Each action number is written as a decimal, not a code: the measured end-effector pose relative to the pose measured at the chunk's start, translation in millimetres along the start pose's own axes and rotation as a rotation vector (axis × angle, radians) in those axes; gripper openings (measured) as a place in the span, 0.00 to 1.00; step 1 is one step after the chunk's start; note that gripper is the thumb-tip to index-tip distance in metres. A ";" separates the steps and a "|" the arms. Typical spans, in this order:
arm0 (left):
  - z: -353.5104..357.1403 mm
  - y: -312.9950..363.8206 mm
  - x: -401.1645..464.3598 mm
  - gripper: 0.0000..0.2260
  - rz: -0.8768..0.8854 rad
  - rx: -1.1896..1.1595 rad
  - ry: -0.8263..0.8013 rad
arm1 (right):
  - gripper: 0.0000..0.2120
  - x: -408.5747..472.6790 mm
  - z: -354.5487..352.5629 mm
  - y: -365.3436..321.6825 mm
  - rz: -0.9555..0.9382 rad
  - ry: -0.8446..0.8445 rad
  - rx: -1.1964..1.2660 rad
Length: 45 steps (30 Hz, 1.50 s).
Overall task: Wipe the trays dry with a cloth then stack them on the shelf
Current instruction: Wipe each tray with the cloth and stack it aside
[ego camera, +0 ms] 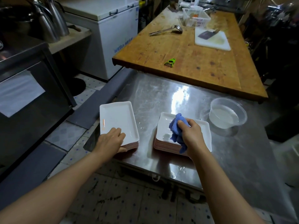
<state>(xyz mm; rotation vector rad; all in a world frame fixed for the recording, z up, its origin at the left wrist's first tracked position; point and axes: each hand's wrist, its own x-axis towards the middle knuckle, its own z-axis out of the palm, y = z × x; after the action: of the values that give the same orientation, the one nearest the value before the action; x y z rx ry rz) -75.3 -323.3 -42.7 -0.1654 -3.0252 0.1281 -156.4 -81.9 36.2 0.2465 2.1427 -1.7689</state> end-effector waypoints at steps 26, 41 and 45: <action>9.2 80.8 119.7 0.28 -0.530 -0.813 -0.265 | 0.08 97.4 20.2 30.8 -0.369 0.188 -0.868; 10.6 86.1 127.4 0.24 -0.494 -0.726 -0.261 | 0.14 112.2 -41.7 71.9 -0.605 0.271 -0.932; 7.9 88.5 128.1 0.24 -0.499 -0.694 -0.285 | 0.12 105.1 -75.6 71.4 -0.550 0.337 -1.177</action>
<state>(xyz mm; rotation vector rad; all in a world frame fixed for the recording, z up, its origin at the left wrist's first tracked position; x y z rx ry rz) -193.6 -221.8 -45.1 0.5980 -3.1205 -1.0104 -240.2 -2.7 -56.3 -0.4102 3.2818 -0.3598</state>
